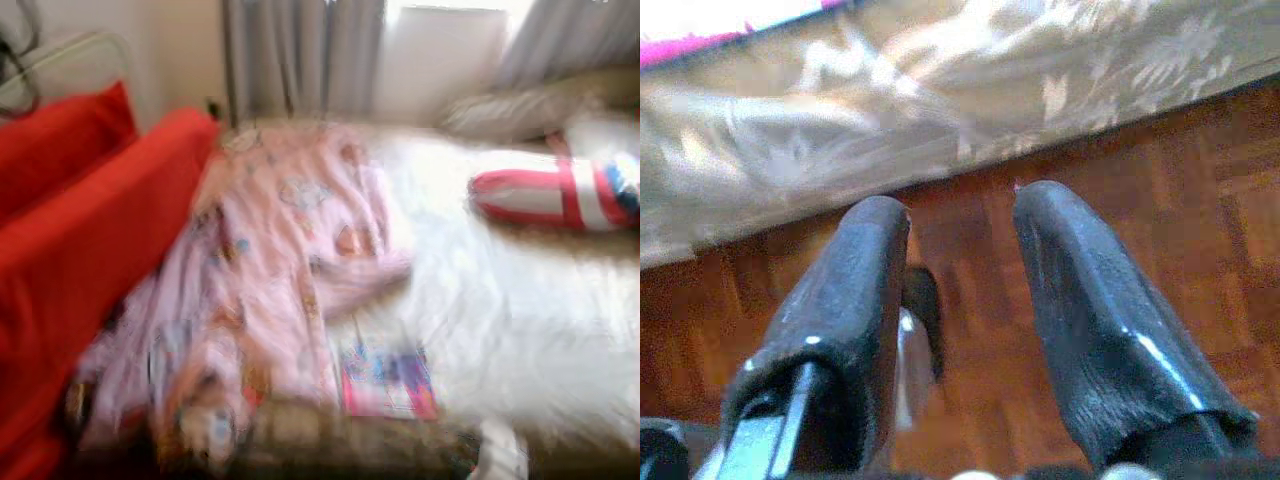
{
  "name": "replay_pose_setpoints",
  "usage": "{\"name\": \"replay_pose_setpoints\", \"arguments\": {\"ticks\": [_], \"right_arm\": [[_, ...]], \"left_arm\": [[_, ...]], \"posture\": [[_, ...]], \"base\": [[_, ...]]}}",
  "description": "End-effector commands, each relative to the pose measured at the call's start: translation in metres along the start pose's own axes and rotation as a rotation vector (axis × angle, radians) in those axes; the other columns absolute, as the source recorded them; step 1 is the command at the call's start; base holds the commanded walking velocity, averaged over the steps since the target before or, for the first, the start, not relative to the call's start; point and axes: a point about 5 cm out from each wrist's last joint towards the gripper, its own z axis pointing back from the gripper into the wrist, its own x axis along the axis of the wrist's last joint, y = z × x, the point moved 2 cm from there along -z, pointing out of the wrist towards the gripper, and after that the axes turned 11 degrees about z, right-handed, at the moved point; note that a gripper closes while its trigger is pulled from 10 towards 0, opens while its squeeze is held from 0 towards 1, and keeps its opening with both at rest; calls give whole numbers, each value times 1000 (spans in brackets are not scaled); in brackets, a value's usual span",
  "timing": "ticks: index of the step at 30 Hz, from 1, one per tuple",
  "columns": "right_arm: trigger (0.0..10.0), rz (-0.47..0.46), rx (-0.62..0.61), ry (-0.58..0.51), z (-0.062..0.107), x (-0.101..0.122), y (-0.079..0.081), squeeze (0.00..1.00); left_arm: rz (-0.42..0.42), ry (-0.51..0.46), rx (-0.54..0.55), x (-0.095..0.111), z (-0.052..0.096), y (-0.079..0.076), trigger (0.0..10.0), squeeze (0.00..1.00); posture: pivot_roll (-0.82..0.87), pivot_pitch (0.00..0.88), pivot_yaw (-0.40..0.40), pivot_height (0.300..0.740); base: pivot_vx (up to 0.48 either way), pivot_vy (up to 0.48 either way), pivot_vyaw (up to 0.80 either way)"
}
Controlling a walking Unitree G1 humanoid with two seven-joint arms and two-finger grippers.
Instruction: Clean up the room
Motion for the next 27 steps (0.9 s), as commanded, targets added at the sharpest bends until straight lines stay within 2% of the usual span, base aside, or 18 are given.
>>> {"name": "replay_pose_setpoints", "arguments": {"ticks": [1,8,10,15,16,17,18,19,22,27], "right_arm": [[10000,-11,15,-18,-3,6,10,0],[10000,-6,19,-28,-2,7,8,0],[10000,26,23,-30,-2,8,8,0],[10000,33,43,-87,-3,20,7,0],[10000,48,64,-113,-3,26,8,0],[10000,48,64,-113,-3,26,8,0],[10000,47,74,-132,-5,32,12,0],[10000,47,77,-140,-6,36,15,0],[10000,42,72,-157,-7,43,19,0],[10000,26,73,-175,-7,45,21,0]], "left_arm": [[7,49,17,-14,6,8,10000,0],[26,28,7,-13,6,6,10000,0],[32,9,7,-12,6,6,10000,0],[59,-61,2,-6,7,4,10000,0],[36,-192,-42,42,-7,-8,10000,0],[36,-192,-42,42,-7,-8,10000,0],[3,-366,-106,114,-18,-31,10000,0],[-4,-418,-131,134,-19,-39,10000,0],[-41,-499,-187,157,-16,-54,10000,0],[-73,-584,-234,172,-11,-65,10000,0]], "posture": [[121,0,-55,740],[125,0,-59,740],[125,0,-60,740],[123,0,-58,740],[123,0,-59,740],[123,0,-59,740],[126,0,-60,740],[126,0,-60,740],[127,0,-55,740],[119,0,-46,740]], "base": [[0,0,0],[0,0,0],[0,0,0],[0,0,0],[0,0,0],[0,0,0],[0,0,0],[0,0,0],[0,0,0],[0,0,0]]}}
